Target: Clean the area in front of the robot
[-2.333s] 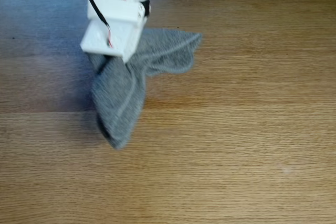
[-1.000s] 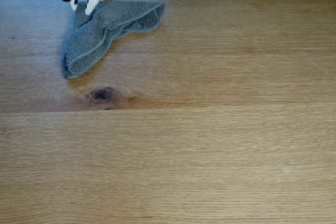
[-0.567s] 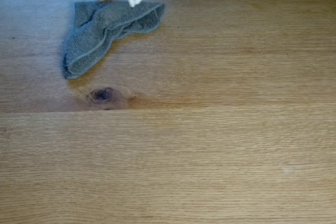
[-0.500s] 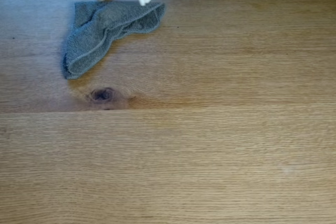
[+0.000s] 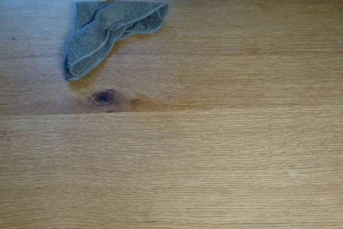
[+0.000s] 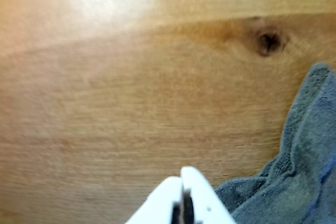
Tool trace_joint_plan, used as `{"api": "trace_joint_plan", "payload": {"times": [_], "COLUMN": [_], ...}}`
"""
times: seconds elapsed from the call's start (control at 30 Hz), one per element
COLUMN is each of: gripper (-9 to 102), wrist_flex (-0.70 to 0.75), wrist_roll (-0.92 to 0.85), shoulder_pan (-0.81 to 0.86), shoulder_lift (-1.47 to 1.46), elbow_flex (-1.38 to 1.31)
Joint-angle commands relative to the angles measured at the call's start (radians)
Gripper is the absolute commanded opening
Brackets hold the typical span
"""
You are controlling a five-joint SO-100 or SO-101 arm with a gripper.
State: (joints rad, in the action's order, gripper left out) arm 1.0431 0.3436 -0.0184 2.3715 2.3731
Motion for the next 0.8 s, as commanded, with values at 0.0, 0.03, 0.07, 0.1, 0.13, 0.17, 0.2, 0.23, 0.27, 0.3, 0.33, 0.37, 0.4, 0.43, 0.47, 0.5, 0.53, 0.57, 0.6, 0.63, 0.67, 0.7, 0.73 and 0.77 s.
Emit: {"api": "trace_joint_plan", "payload": {"times": [0.0,0.03,0.07,0.1,0.13,0.17,0.2,0.23,0.27,0.3,0.33,0.37,0.4,0.43,0.47,0.5,0.53,0.57,0.6,0.63,0.67,0.7,0.73,0.77], "gripper": [0,0,0,0,0,0,0,0,0,0,0,0,0,0,0,0,0,0,0,0,0,0,0,0], "wrist_flex": [0.02,0.015,-0.002,-0.026,-0.046,-0.061,-0.077,-0.083,-0.084,-0.08,-0.077,-0.074,-0.064,-0.057,-0.049,-0.043,-0.035,-0.023,0.008,0.043,0.08,0.103,0.124,0.16], "wrist_roll": [-0.02,-0.038,-0.055,-0.074,-0.087,-0.098,-0.106,-0.109,-0.109,-0.109,-0.107,-0.104,-0.101,-0.1,-0.1,-0.103,-0.11,-0.123,-0.132,-0.124,-0.118,-0.117,-0.117,-0.126], "shoulder_pan": [0.015,0.018,0.021,0.026,0.025,0.02,0.014,0.006,-0.003,-0.011,-0.017,-0.017,-0.017,-0.017,-0.012,-0.008,-0.005,-0.003,-0.003,-0.011,-0.026,-0.034,-0.037,-0.037], "shoulder_lift": [0.225,0.268,0.31,0.353,0.393,0.433,0.472,0.508,0.543,0.575,0.612,0.644,0.672,0.698,0.718,0.736,0.759,0.787,0.815,0.828,0.841,0.853,0.871,0.902], "elbow_flex": [0.063,0.123,0.187,0.261,0.333,0.405,0.472,0.538,0.595,0.65,0.706,0.756,0.798,0.839,0.873,0.907,0.936,0.962,0.983,0.999,1.0,0.999,0.994,0.991]}}
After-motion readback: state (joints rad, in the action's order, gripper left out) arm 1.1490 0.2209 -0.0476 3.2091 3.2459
